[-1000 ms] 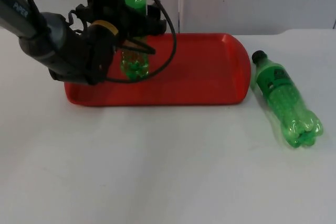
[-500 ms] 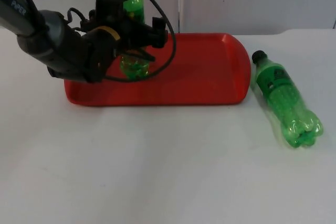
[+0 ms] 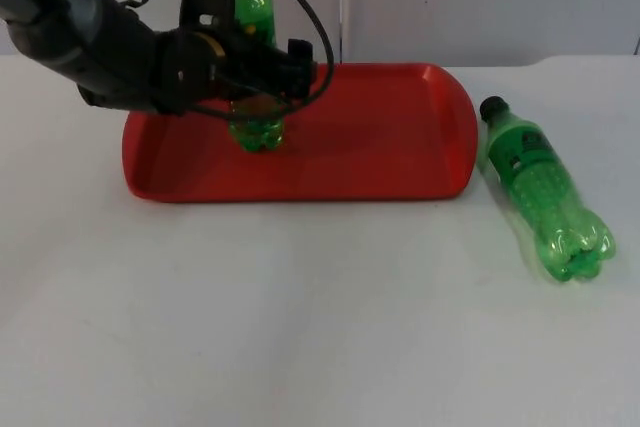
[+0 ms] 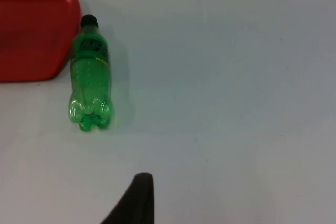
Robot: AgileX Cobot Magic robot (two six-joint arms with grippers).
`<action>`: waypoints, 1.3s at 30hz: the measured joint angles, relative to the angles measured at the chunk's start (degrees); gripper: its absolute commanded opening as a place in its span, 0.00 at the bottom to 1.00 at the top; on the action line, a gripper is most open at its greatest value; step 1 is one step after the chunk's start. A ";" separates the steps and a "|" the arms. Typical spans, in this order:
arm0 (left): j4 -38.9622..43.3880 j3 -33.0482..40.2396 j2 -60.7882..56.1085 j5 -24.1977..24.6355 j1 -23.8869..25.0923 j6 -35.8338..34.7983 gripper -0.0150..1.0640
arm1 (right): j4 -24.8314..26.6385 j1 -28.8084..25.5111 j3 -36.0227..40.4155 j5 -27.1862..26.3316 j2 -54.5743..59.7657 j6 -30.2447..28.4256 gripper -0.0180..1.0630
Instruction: Place the bottle upright on the tray.
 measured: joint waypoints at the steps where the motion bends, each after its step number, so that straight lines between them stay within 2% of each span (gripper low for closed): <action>1: -0.35 0.29 0.00 0.00 0.00 -0.09 0.99 | 0.00 0.00 0.00 0.00 0.00 0.00 0.99; 4: -2.31 1.94 -0.38 -1.01 0.00 -0.23 0.99 | 0.00 0.00 0.00 0.00 0.00 0.00 0.99; 7: -5.89 6.35 -1.96 -6.09 0.00 -0.23 0.99 | 0.00 0.00 0.00 0.00 0.00 0.00 0.99; 13: -7.84 12.37 -5.07 -8.63 0.00 -0.35 0.99 | 0.00 0.00 0.00 0.00 0.00 0.00 0.99; 22: -7.74 21.09 -13.36 -4.18 -1.68 -0.45 0.99 | 0.00 0.00 0.00 0.00 0.00 0.00 0.99; 31: -7.12 30.07 -26.58 0.60 -7.01 -0.81 0.99 | 0.00 0.00 0.00 0.00 0.00 0.00 0.99; 36: -6.90 32.53 -32.92 5.30 -9.50 -0.81 0.99 | 0.00 0.00 0.00 0.00 0.00 0.00 0.99; 39: -5.56 32.64 -37.66 11.11 -10.29 -0.81 0.99 | 0.00 0.00 0.00 0.00 0.00 0.00 0.99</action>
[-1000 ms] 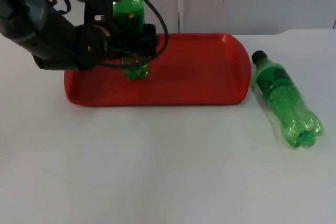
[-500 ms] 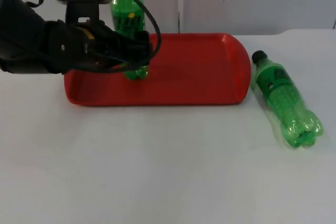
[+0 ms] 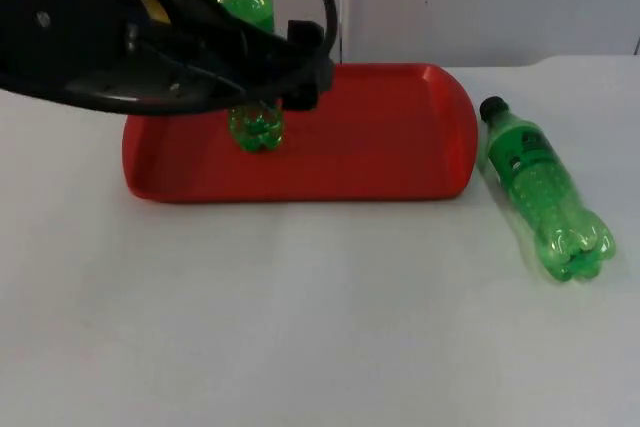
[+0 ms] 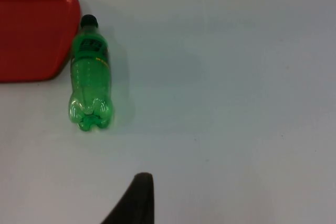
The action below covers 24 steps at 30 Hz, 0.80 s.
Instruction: Place the bottle upright on the tray.
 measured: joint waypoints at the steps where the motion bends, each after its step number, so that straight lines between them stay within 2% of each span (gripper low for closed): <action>1: 0.54 0.00 -1.30 1.94 0.00 0.00 0.99 | 0.00 0.00 0.00 0.00 0.00 0.00 0.99; 12: 3.13 0.11 -16.16 14.82 0.00 1.16 0.99 | 0.00 0.00 0.00 0.00 0.00 0.00 0.99; 16: 4.06 0.11 -19.54 17.26 0.00 1.40 0.99 | 0.00 0.00 0.00 0.00 0.00 0.00 0.99; 24: 6.44 0.11 -31.77 27.08 0.00 2.72 0.99 | 0.00 0.00 0.00 0.00 0.00 0.00 0.99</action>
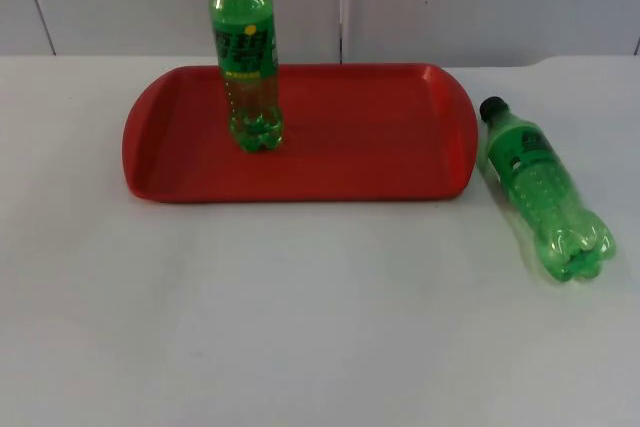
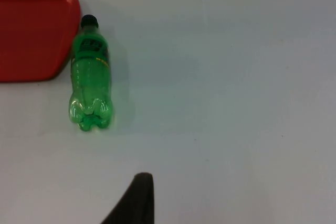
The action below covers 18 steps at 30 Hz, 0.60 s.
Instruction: Place the bottle upright on the tray.
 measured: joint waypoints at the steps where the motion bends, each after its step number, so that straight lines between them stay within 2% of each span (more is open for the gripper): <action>1: 0.15 0.00 -1.48 1.03 0.00 0.08 0.99 | 0.00 0.00 0.00 0.00 0.00 0.00 0.99; 7: 1.26 0.75 -8.30 6.56 0.00 0.43 0.99 | 0.00 0.00 0.00 0.00 0.00 0.00 0.99; 12: 1.49 2.88 -12.25 7.69 0.00 0.94 0.99 | 0.00 0.00 0.00 0.00 0.00 0.00 0.99; 18: 1.62 6.51 -20.61 11.89 0.00 1.29 0.99 | 0.00 0.00 0.00 0.00 0.00 0.00 0.99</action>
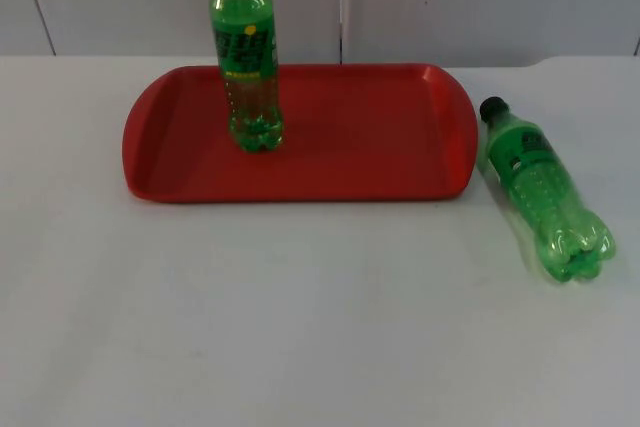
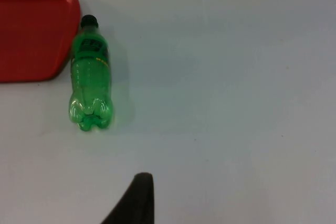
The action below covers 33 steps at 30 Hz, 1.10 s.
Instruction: Place the bottle upright on the tray.
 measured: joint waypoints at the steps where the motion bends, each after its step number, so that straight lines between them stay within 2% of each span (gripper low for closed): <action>1: 0.00 0.00 0.00 0.00 0.00 0.00 0.99 | 0.00 0.00 0.00 0.00 0.00 0.00 0.99; 9: 0.12 2.06 -8.73 6.30 0.00 0.22 0.99 | 0.00 0.00 0.00 0.00 0.00 0.00 0.99; 13: 0.12 2.06 -13.52 12.39 0.00 0.76 0.99 | 0.00 0.00 0.00 0.00 0.00 0.00 0.99; 14: 0.12 2.06 -13.52 12.39 0.00 0.76 0.99 | 0.00 0.00 0.00 0.00 0.00 0.00 0.99; 18: -0.56 2.11 -17.50 17.30 0.00 1.53 0.99 | 0.00 0.00 0.00 0.00 0.00 0.00 0.99; 33: -1.13 2.20 -33.57 27.39 0.00 2.84 0.99 | 0.00 0.00 0.00 0.00 0.00 0.30 0.99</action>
